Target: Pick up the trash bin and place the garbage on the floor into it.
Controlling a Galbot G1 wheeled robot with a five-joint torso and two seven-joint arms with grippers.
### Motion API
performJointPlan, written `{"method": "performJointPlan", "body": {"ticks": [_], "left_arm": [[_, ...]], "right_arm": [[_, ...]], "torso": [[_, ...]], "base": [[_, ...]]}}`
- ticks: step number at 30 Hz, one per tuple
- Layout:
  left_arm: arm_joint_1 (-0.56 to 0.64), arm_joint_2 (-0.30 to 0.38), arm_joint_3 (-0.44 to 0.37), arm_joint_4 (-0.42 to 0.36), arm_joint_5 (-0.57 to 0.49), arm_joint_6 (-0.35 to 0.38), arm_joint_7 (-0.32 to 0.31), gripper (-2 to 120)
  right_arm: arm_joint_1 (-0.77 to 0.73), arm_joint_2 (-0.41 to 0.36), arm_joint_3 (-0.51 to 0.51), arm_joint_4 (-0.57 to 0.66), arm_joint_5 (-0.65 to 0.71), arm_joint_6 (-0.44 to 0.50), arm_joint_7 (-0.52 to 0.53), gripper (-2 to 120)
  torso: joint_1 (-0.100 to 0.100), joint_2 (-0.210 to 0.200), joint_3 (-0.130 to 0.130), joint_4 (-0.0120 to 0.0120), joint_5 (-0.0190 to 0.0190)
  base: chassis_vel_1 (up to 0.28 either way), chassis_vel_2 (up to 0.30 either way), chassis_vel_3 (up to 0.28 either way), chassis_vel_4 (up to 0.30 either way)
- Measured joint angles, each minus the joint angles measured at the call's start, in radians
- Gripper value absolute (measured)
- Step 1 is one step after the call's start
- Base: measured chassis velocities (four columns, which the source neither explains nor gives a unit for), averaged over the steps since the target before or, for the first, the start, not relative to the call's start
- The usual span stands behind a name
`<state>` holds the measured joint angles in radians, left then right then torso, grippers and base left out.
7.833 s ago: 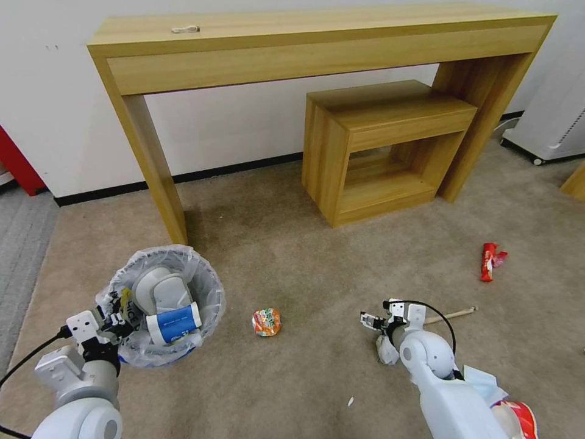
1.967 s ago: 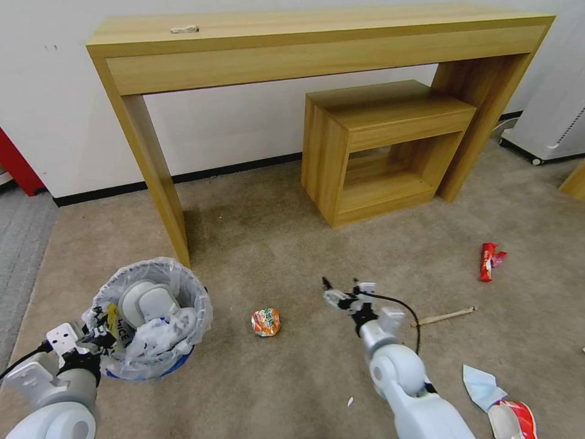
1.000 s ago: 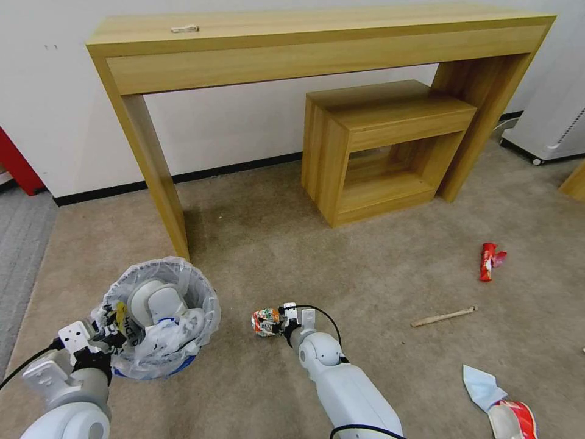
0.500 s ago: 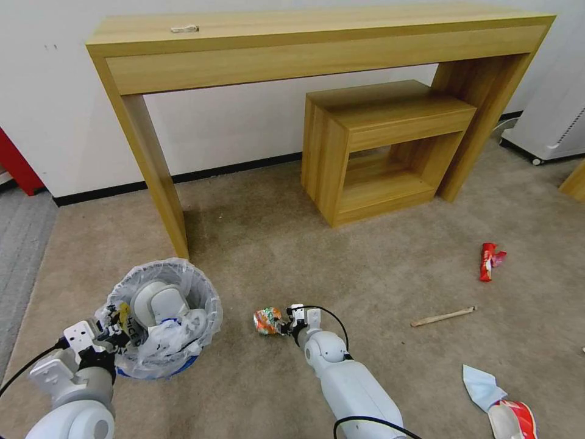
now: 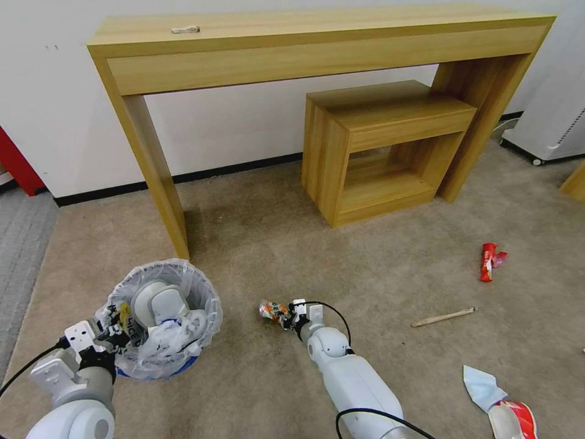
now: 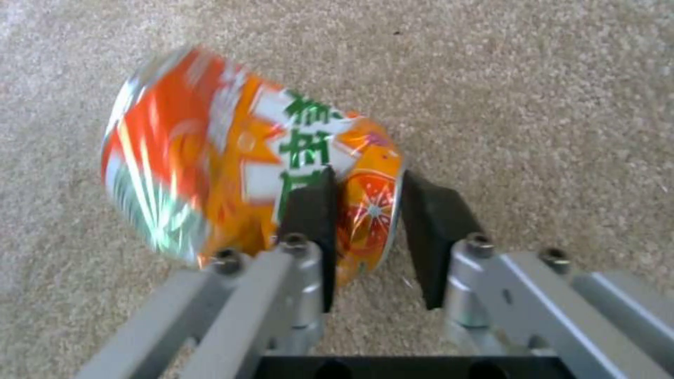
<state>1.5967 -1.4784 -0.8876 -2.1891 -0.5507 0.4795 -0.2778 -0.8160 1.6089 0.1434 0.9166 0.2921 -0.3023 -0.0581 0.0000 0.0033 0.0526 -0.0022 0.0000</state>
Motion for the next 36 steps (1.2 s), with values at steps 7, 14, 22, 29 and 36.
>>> {"method": "performJointPlan", "body": {"ticks": [7,14,22,29,36], "left_arm": [[-0.005,-0.003,0.006,0.004,0.004,0.0,0.0,1],[-0.006,-0.008,0.017,0.01,0.012,-0.001,0.0,1],[0.006,-0.025,0.053,0.019,0.04,-0.015,0.006,1],[0.032,-0.048,0.141,-0.021,0.033,-0.011,0.004,1],[0.051,-0.063,0.217,-0.058,0.048,-0.004,-0.002,1]], "right_arm": [[-0.016,-0.001,-0.003,0.029,0.014,-0.001,0.002,10],[-0.08,-0.026,-0.023,0.238,0.124,0.075,-0.051,10],[-0.125,-0.129,0.006,0.516,0.309,0.303,-0.367,10],[-0.14,-0.11,-0.055,0.561,0.387,0.443,-0.621,10],[-0.133,-0.041,-0.158,0.493,0.334,0.48,-0.612,10]], "torso": [[0.0,0.0,0.0,-0.0002,-0.0002],[0.0,0.0,0.0,0.0003,0.0003],[0.0,0.0,0.0,-0.0004,0.0],[0.0,0.0,0.0,-0.0002,0.0],[0.0,0.0,0.0,0.0,0.0]], "base": [[0.0,0.0,0.0,0.0],[0.0,0.0,0.0,0.0],[0.0,0.0,0.0,0.0],[0.0,0.0,0.0,0.0],[0.0,0.0,0.0,0.0]]}}
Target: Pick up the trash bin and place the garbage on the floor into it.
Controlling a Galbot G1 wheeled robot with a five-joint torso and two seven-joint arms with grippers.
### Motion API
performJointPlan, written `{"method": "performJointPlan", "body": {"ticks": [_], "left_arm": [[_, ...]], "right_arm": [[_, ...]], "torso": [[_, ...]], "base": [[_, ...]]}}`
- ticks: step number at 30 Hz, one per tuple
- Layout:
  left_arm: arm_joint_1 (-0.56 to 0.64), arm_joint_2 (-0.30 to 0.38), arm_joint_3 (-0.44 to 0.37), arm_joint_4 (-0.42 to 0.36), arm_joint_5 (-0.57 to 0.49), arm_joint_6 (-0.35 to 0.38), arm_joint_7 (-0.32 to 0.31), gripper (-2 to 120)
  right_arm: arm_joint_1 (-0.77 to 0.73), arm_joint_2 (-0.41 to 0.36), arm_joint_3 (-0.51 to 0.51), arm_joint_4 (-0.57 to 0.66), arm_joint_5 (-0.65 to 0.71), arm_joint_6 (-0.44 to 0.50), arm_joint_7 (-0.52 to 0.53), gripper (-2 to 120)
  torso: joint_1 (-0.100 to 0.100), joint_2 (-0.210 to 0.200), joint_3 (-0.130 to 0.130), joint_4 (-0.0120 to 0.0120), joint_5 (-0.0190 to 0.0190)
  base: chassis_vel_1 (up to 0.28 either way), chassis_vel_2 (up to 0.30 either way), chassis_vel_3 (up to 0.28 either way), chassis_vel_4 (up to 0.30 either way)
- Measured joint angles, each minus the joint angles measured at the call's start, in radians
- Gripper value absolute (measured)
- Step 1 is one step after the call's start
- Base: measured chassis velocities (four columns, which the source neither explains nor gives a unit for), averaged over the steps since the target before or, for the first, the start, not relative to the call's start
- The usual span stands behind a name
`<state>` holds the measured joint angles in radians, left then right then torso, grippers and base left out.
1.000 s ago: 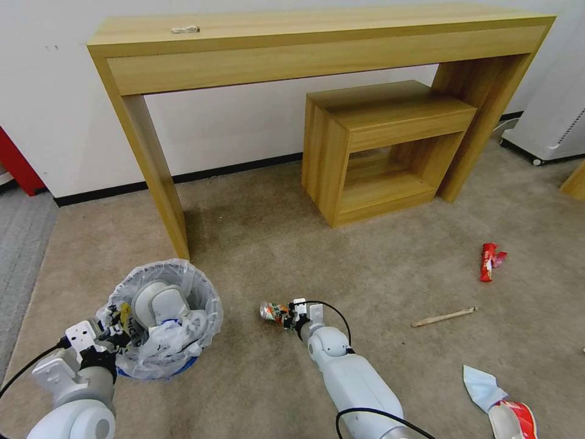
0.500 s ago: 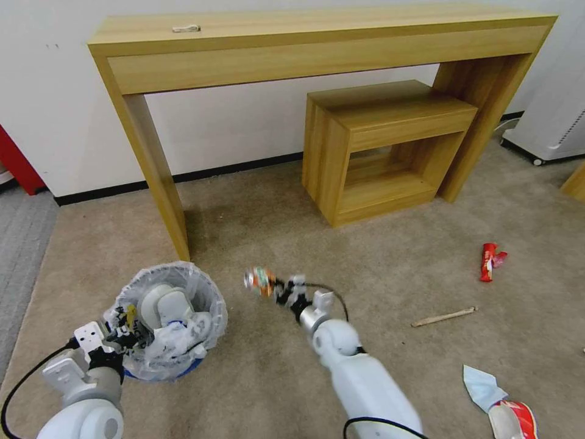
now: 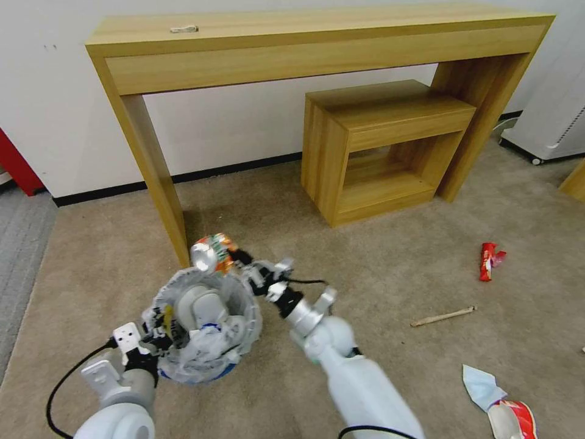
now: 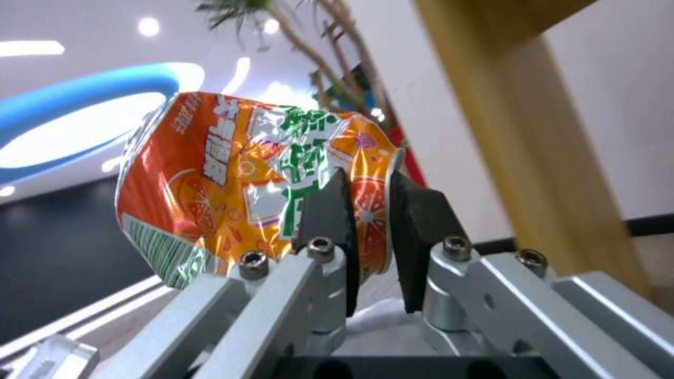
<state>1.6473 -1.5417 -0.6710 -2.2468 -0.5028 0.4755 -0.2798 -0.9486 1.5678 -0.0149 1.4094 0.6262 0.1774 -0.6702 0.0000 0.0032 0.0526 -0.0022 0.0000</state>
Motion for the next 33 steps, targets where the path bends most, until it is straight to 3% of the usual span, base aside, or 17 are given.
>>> {"method": "performJointPlan", "body": {"ticks": [9,11,25,28,29,32,33], "left_arm": [[0.008,-0.005,0.02,-0.015,0.014,0.0,-0.001,1],[0.005,-0.005,0.016,-0.01,0.015,0.0,-0.001,1],[-0.023,0.016,-0.063,0.04,-0.003,-0.002,-0.008,1],[-0.039,0.028,-0.092,0.052,-0.035,-0.004,-0.041,1],[-0.039,0.028,-0.092,0.052,-0.035,-0.004,-0.041,1],[-0.048,0.039,-0.112,0.061,-0.035,-0.011,-0.074,1],[-0.048,0.039,-0.112,0.061,-0.035,-0.011,-0.074,1]], "right_arm": [[0.003,-0.017,-0.046,0.009,-0.042,-0.016,0.01,15],[-0.006,-0.034,-0.046,0.019,-0.046,-0.019,0.001,27],[-0.04,-0.115,0.024,0.099,-0.026,0.011,-0.022,73],[-0.058,-0.135,0.094,0.17,-0.016,0.031,0.075,89],[-0.058,-0.135,0.094,0.17,-0.016,0.031,0.075,89],[-0.088,-0.159,0.2,0.224,-0.038,0.081,0.279,99],[-0.088,-0.159,0.2,0.224,-0.038,0.081,0.279,99]], "torso": [[0.0,0.0,0.0,-0.0001,0.0],[0.0,0.0,0.0,-0.0002,0.0],[0.0,0.0,0.0,-0.0001,0.0],[0.0,0.0,0.0,-0.0001,0.0],[0.0,0.0,0.0,-0.0001,0.0],[0.0,0.0,0.0,-0.0001,0.0],[0.0,0.0,0.0,-0.0001,0.0]], "base": [[0.0,0.0,0.0,0.0],[0.0,0.0,0.0,0.0],[0.0,0.0,0.0,0.0],[0.0,0.0,0.0,0.0],[0.0,0.0,0.0,0.0],[0.0,0.0,0.0,0.0],[0.0,0.0,0.0,0.0]]}}
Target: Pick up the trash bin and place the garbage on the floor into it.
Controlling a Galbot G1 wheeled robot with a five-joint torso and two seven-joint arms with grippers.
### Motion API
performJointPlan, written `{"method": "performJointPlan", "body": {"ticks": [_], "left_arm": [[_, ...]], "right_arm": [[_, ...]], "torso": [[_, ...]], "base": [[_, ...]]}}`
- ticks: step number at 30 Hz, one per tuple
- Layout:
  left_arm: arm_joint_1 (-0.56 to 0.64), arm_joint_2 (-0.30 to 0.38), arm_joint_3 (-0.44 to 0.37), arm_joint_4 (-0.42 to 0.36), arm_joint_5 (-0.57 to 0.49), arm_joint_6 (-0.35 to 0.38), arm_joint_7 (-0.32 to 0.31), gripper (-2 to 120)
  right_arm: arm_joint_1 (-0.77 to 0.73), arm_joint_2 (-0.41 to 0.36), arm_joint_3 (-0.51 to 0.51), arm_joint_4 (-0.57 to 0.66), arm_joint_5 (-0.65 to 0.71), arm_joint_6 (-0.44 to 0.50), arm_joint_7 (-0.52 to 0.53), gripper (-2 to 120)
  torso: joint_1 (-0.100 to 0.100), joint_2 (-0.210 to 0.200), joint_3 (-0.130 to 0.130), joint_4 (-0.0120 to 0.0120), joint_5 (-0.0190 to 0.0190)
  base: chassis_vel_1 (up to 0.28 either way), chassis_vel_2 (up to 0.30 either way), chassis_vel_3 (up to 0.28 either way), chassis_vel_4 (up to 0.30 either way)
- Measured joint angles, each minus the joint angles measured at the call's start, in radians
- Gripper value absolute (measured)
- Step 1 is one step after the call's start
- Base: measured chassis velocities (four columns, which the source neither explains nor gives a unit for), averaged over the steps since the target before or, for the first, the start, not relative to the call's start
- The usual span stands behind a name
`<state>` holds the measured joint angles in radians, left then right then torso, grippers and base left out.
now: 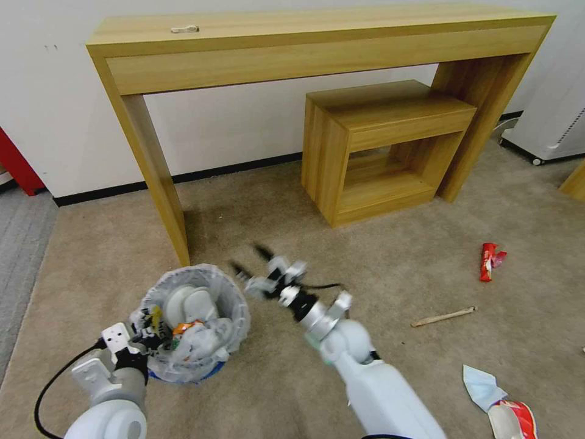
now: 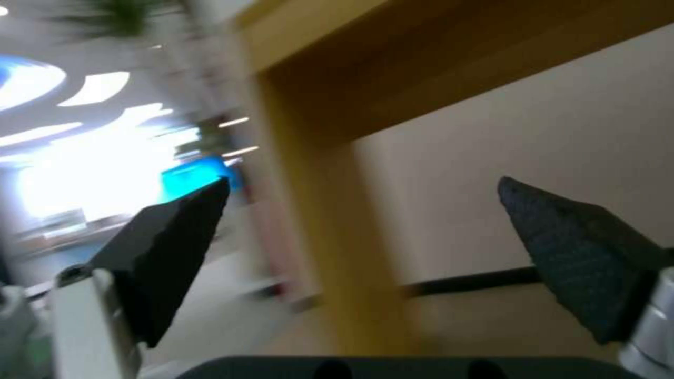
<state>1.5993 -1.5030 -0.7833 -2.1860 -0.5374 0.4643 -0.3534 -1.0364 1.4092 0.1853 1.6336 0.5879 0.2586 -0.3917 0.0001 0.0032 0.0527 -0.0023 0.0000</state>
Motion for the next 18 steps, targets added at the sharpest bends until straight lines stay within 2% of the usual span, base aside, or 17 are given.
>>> {"method": "performJointPlan", "body": {"ticks": [2,3,4,7,8,11,18], "left_arm": [[-0.003,0.001,-0.002,0.001,0.004,-0.007,-0.004,1],[-0.003,0.002,-0.002,0.0,0.005,-0.014,-0.004,1],[-0.003,0.002,-0.002,0.0,0.005,-0.014,-0.004,1],[-0.001,0.003,-0.003,-0.011,0.007,-0.03,0.002,1],[-0.001,0.003,-0.003,-0.011,0.007,-0.03,0.002,1],[-0.001,0.009,-0.011,-0.013,0.007,-0.05,0.008,1],[-0.005,0.011,-0.018,-0.009,0.001,-0.069,0.009,1]], "right_arm": [[-0.015,-0.005,0.052,0.014,-0.021,0.014,0.077,100],[-0.039,-0.009,0.139,0.037,-0.055,0.014,0.137,100],[-0.039,-0.009,0.139,0.037,-0.055,0.014,0.137,100],[-0.092,-0.013,0.311,0.057,-0.121,0.029,0.134,100],[-0.092,-0.013,0.311,0.057,-0.121,0.029,0.134,100],[-0.159,-0.019,0.433,0.092,-0.156,0.034,0.133,100],[-0.25,-0.014,0.553,0.116,-0.219,0.081,0.111,100]], "torso": [[0.0,0.0,0.0,0.0001,0.0002],[0.0,0.0,0.0,0.0,0.0002],[0.0,0.0,0.0,0.0,0.0002],[0.0,0.0,0.0,-0.0002,0.0003],[0.0,0.0,0.0,-0.0002,0.0003],[0.0,0.0,0.0,-0.0001,0.0002],[0.0,0.0,0.0,0.0,0.0002]], "base": [[0.0,0.0,0.0,0.0],[0.0,0.0,0.0,0.0],[0.0,0.0,0.0,0.0],[0.0,0.0,0.0,0.0],[0.0,0.0,0.0,0.0],[0.0,0.0,0.0,0.0],[0.0,0.0,0.0,0.0]]}}
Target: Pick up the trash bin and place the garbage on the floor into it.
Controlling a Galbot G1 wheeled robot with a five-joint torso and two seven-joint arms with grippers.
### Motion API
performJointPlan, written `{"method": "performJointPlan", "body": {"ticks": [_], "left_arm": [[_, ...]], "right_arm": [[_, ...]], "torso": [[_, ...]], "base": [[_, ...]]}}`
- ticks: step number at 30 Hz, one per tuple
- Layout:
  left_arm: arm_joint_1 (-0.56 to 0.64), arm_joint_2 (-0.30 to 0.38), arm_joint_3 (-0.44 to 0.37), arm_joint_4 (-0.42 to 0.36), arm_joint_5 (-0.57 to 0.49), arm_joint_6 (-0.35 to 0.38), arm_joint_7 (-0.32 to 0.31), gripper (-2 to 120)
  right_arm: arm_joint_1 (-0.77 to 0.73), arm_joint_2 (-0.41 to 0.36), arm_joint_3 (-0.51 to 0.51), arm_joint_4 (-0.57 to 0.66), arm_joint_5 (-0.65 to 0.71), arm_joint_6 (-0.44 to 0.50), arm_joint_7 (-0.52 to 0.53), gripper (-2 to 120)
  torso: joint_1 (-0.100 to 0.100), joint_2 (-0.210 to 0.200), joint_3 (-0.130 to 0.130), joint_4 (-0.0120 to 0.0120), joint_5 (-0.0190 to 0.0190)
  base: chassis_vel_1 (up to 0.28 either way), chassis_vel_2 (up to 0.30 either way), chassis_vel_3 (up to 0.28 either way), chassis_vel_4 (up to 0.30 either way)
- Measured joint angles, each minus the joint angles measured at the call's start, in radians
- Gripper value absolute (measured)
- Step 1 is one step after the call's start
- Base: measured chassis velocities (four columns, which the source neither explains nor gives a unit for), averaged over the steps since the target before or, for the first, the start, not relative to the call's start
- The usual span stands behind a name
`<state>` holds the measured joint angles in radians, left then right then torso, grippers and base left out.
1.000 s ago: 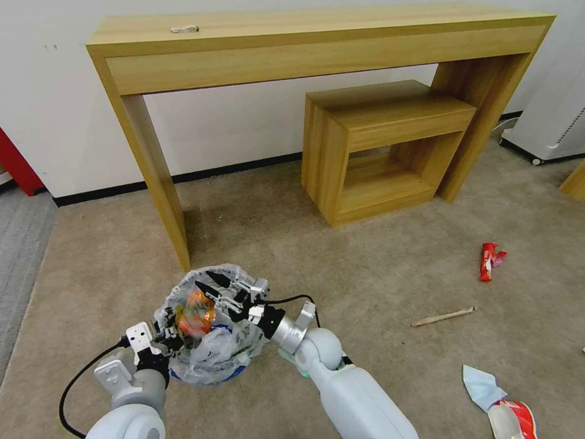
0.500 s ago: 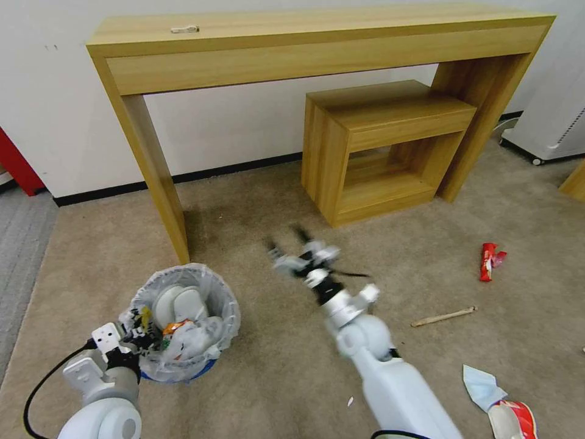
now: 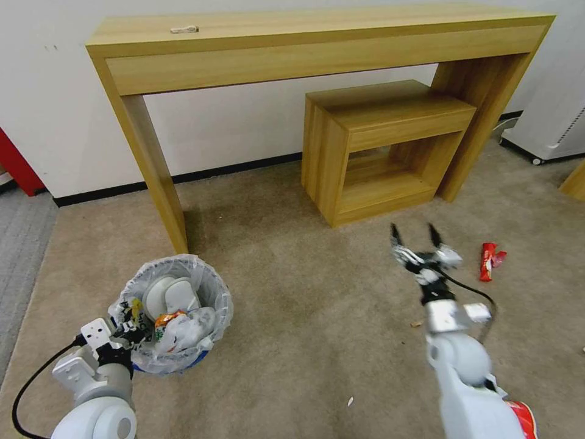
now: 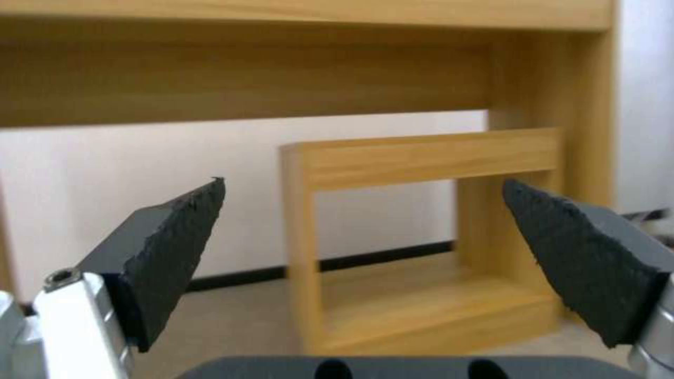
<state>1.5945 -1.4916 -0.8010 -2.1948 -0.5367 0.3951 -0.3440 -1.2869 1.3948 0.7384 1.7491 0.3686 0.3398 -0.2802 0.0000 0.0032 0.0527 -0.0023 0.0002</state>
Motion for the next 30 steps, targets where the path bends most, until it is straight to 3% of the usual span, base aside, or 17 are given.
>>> {"method": "performJointPlan", "body": {"ticks": [2,7,30], "left_arm": [[-0.002,0.0,-0.001,0.005,-0.008,-0.011,0.002,1],[-0.003,-0.001,0.0,0.007,-0.009,-0.021,0.005,1],[0.013,0.007,-0.014,-0.015,-0.006,-0.046,0.02,1]], "right_arm": [[-0.06,0.003,0.059,-0.004,-0.002,0.038,-0.006,100],[-0.095,0.011,0.086,0.024,0.007,0.048,0.011,100],[-0.109,0.05,0.075,0.084,-0.026,0.05,0.021,100]], "torso": [[0.0,0.0,0.0,-0.0002,0.0],[0.0,0.0,0.0,0.0,-0.0002],[0.0,0.0,0.0,0.0,-0.0003]], "base": [[0.0,0.0,0.0,0.0],[0.0,0.0,0.0,0.0],[0.0,0.0,0.0,0.0]]}}
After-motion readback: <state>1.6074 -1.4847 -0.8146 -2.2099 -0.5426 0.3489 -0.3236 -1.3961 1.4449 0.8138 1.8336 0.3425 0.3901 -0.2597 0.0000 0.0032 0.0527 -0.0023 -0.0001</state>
